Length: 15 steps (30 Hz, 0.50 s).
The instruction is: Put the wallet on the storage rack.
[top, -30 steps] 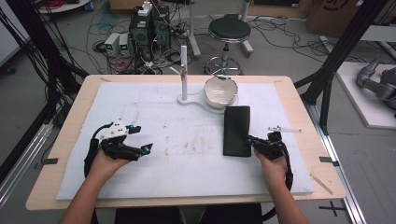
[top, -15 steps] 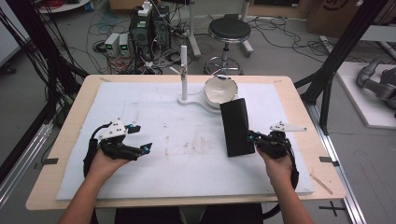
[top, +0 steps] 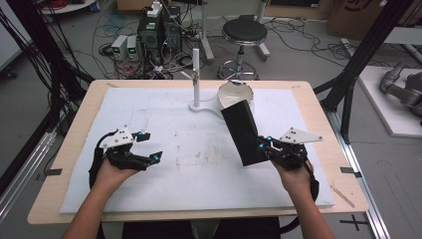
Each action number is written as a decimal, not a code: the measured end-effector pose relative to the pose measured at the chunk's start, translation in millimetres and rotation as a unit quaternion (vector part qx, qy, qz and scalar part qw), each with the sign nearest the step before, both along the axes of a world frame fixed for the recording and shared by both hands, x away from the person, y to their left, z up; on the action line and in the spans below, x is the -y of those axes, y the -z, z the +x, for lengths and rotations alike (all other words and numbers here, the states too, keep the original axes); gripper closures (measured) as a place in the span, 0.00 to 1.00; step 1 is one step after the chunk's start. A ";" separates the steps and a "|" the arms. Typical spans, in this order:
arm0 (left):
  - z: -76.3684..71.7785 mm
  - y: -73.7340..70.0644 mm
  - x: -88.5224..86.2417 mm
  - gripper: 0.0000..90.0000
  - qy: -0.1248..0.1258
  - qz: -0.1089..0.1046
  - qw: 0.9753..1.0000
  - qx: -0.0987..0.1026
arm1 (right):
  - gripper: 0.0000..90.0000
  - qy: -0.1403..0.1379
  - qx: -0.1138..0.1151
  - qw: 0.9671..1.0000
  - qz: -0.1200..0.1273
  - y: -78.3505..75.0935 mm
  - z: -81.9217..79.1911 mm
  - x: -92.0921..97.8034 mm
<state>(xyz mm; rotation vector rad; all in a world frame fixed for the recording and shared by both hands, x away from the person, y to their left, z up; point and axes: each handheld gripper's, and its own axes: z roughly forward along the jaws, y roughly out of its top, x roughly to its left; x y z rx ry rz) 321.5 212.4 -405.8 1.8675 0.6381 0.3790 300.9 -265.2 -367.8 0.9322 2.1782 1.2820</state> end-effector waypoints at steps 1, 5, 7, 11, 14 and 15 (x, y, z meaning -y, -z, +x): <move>-0.1 -0.7 0.0 0.19 0.002 -0.005 1.000 0.000 | 0.94 -0.009 0.003 1.000 -0.003 -0.9 -0.7 -2.0; 0.1 -2.7 0.7 0.19 0.016 -0.020 1.000 -0.001 | 0.94 -0.044 0.018 0.999 -0.021 -2.8 -4.0 -8.1; 0.7 -3.9 1.7 0.19 0.025 -0.030 0.999 -0.002 | 0.94 -0.060 0.024 0.997 -0.029 -4.8 -6.1 -11.4; 1.1 -7.8 7.7 0.20 0.042 -0.046 0.998 0.001 | 0.94 -0.088 0.041 0.995 -0.036 -10.0 -10.9 -19.1; 2.1 -10.8 13.8 0.20 0.052 -0.054 0.997 0.003 | 0.94 -0.109 0.048 0.992 -0.039 -12.8 -14.6 -25.2; 2.6 -11.7 15.7 0.20 0.059 -0.058 0.997 0.004 | 0.94 -0.120 0.051 0.990 -0.045 -13.5 -16.3 -28.9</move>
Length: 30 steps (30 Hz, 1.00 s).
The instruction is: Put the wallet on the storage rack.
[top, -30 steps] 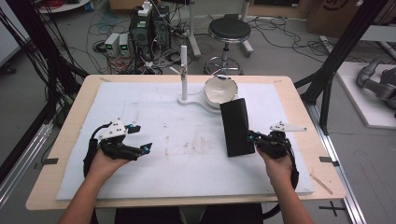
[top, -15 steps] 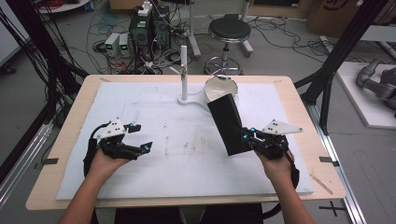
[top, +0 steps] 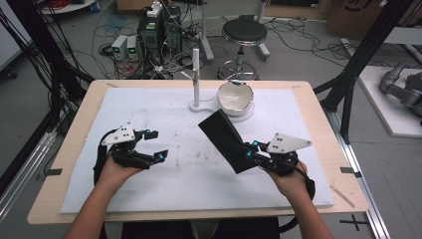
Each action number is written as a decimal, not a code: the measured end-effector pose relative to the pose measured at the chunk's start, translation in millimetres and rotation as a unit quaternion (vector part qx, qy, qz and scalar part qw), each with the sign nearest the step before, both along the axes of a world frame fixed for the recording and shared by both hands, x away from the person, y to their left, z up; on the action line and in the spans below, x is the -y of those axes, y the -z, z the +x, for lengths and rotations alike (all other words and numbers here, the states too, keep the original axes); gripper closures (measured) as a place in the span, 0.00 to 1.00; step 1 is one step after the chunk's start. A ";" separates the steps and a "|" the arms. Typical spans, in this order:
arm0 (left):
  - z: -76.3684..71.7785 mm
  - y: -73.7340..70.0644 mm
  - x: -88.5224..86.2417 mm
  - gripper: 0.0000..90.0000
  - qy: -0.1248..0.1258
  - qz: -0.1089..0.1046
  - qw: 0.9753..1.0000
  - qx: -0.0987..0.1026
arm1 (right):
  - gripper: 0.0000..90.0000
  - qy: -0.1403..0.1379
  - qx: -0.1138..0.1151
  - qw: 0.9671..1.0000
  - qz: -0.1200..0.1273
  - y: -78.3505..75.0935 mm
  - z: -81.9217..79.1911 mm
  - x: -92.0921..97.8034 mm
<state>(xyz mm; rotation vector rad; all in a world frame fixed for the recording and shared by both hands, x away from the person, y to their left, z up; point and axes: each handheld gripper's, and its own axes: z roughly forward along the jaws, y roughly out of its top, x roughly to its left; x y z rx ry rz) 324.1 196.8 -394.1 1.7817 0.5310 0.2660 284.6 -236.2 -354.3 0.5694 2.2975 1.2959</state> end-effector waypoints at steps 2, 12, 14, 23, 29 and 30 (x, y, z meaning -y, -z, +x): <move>1.9 -1.8 3.9 0.20 0.014 -0.009 1.000 0.003 | 0.94 -0.020 0.004 1.000 -0.010 -0.9 -3.0 -6.3; 7.7 -11.3 24.9 0.20 0.091 -0.025 0.995 0.014 | 0.94 -0.116 0.018 0.992 -0.037 -1.8 -15.6 -35.1; 7.9 -9.8 30.4 0.20 0.111 -0.021 0.994 0.005 | 0.94 -0.127 0.017 0.991 -0.038 -2.0 -17.4 -38.4; 5.6 -2.6 45.2 0.56 0.180 0.017 0.983 -0.020 | 0.94 -0.148 0.013 0.988 -0.039 -0.8 -18.1 -41.9; 3.5 -4.7 51.7 0.84 0.199 0.020 0.979 -0.026 | 0.94 -0.131 0.004 0.991 -0.029 4.5 -11.7 -31.7; 2.4 -6.4 52.7 0.85 0.195 0.018 0.980 -0.025 | 0.94 -0.129 0.004 0.991 -0.027 4.5 -10.8 -29.5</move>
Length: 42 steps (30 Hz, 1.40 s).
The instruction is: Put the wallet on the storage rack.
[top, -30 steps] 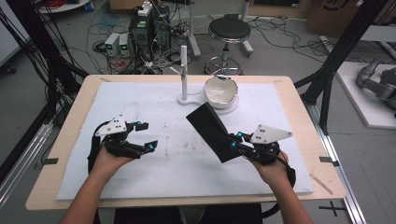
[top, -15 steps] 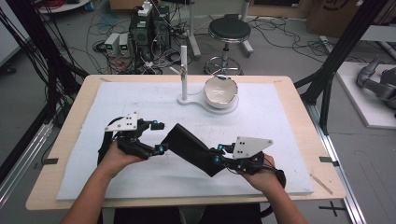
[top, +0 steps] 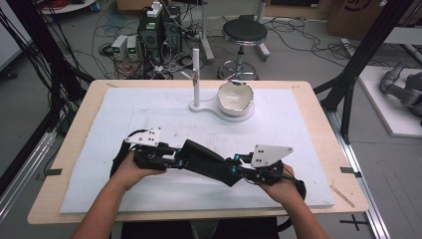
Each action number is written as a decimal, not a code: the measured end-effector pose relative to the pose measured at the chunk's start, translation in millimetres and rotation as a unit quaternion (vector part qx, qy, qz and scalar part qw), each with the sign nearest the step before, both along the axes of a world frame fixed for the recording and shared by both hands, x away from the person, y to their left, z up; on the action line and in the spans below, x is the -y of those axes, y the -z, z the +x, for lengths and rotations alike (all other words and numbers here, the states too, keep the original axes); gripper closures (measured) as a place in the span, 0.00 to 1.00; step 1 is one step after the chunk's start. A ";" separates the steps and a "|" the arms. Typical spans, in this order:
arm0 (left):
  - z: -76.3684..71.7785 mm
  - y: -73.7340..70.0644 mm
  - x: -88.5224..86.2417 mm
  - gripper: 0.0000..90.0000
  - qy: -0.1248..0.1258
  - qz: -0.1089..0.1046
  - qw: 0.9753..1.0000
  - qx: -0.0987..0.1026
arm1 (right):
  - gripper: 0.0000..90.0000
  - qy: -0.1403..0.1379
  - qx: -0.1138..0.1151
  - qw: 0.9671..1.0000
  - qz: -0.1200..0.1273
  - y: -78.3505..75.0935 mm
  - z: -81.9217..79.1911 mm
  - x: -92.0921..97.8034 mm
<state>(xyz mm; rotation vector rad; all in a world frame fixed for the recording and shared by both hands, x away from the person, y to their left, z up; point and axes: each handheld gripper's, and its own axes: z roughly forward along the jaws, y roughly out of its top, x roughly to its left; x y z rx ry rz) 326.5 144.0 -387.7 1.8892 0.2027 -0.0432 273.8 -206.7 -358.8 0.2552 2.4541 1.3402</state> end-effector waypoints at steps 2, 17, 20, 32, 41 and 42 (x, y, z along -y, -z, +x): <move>-1.0 -3.2 0.2 0.85 -0.005 -0.005 1.000 0.002 | 0.93 0.006 0.006 1.000 0.008 -0.6 0.6 2.2; 15.2 -55.7 -10.0 0.86 -0.077 0.003 0.997 0.021 | 0.51 0.115 0.004 0.989 0.088 2.6 10.2 35.0; 29.6 -78.6 -6.9 0.86 -0.100 0.026 0.994 0.030 | 0.50 0.132 -0.001 0.987 0.094 5.1 10.8 41.1; 75.3 -142.2 25.2 0.85 -0.131 0.103 0.983 0.073 | 0.45 0.131 -0.013 0.987 0.092 14.2 14.3 40.6; 110.9 -165.4 57.1 0.85 -0.135 0.146 0.976 0.084 | 0.36 0.139 -0.022 0.985 0.100 20.1 17.9 43.2; 114.7 -166.8 60.1 0.85 -0.136 0.151 0.975 0.084 | 0.34 0.141 -0.024 0.984 0.101 21.1 18.6 43.5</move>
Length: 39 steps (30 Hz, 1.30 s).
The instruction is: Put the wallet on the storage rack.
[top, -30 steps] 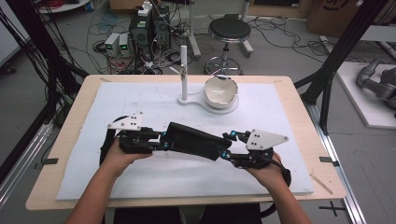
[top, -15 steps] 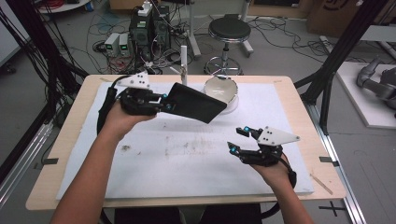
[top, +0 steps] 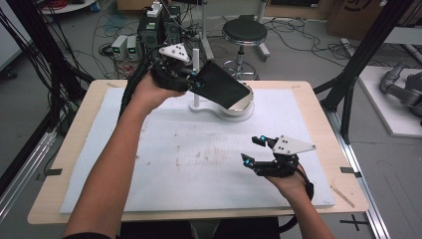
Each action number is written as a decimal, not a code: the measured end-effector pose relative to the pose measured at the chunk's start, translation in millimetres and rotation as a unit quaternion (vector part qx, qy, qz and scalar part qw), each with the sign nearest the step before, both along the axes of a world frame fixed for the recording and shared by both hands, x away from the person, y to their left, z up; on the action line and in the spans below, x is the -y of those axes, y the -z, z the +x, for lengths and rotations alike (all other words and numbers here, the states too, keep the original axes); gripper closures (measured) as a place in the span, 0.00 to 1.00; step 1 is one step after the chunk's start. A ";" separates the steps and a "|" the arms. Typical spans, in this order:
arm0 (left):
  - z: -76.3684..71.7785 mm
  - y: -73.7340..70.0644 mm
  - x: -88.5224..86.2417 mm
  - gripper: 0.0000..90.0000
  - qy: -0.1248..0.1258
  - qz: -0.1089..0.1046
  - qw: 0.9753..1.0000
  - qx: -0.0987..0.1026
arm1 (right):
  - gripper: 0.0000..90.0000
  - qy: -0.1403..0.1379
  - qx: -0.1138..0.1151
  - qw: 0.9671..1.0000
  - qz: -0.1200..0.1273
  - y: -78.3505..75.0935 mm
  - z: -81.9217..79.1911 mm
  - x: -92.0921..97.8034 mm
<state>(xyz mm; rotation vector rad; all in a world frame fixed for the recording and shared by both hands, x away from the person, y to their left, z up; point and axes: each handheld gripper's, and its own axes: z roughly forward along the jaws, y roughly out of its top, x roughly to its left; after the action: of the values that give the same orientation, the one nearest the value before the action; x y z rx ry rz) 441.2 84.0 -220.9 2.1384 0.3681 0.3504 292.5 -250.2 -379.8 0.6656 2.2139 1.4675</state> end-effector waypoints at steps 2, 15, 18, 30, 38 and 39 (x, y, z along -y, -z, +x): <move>6.8 -1.9 5.1 0.85 0.000 0.007 1.000 0.002 | 0.32 0.001 -0.006 1.000 0.002 2.6 1.5 1.1; 52.7 -2.4 28.1 0.85 0.026 0.034 0.999 -0.019 | 0.27 0.025 -0.024 0.999 0.007 10.2 5.3 10.0; 61.4 -3.4 28.9 0.85 0.026 0.037 0.999 -0.025 | 0.27 0.027 -0.023 0.999 0.004 10.8 6.1 10.6; 81.7 12.1 46.3 0.85 -0.005 0.082 0.996 -0.033 | 0.27 0.029 -0.025 0.999 0.008 11.7 5.9 11.8; 92.3 26.4 66.3 0.85 -0.014 0.109 0.993 -0.041 | 0.27 0.025 -0.026 0.999 0.009 11.9 6.2 11.0; 94.0 29.4 68.8 0.85 -0.016 0.111 0.993 -0.044 | 0.27 0.025 -0.026 0.999 0.009 12.0 6.1 10.8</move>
<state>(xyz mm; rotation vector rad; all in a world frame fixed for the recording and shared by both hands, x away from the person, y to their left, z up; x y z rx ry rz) 535.2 15.2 -250.3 2.3746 0.4305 0.3279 298.6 -261.1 -391.8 0.7680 2.2090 1.4618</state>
